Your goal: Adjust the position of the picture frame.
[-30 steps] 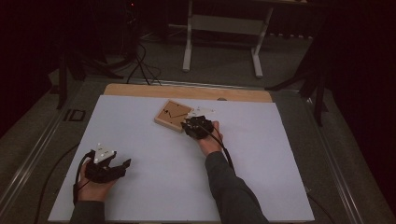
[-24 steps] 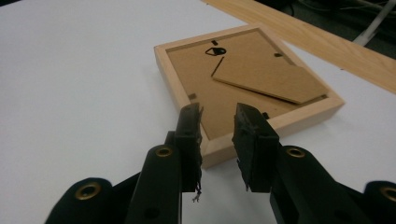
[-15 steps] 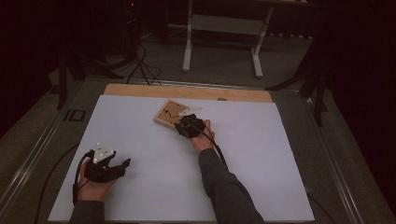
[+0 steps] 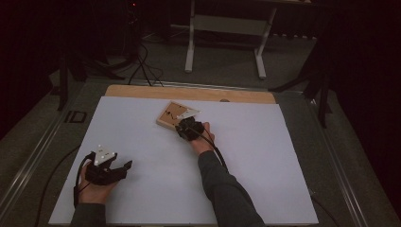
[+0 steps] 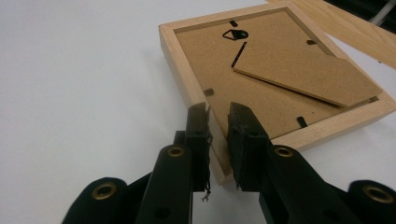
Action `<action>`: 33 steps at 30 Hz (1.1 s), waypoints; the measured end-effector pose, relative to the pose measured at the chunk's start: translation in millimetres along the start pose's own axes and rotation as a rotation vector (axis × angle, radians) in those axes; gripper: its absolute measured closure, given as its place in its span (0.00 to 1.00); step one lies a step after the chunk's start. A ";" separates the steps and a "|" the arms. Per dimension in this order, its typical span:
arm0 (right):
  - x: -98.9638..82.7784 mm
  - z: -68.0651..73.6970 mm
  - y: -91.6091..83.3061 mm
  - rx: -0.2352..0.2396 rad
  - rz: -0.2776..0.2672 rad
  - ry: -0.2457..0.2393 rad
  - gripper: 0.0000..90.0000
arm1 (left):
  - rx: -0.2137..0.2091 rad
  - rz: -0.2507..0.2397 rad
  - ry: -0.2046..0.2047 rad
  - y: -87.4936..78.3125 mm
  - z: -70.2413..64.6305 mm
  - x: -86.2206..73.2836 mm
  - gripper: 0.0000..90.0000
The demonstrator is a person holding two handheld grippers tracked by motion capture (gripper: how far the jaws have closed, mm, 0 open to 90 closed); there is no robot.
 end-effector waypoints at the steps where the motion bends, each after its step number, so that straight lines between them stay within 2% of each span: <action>1: 0.1 0.4 -0.1 -0.003 0.001 -0.002 0.87 | 0.000 0.000 0.000 0.0 -0.1 0.0 0.39; 10: -4.4 -0.6 -5.9 -0.021 0.006 0.002 0.88 | 0.004 0.004 0.004 0.1 -0.2 -0.2 0.39; 33: -44.7 -14.4 -49.5 -0.040 -0.013 0.046 0.89 | 0.007 0.013 0.015 2.1 -2.3 -0.2 0.39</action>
Point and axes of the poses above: each handheld gripper's, and its own axes: y roughly forward along the jaws, x roughly out of its top, z roughly to its left, the point moved 2 cm from there along y, roughly forward along the jaws, and after that the axes turned 1 degree about y, right-handed, at the moved point
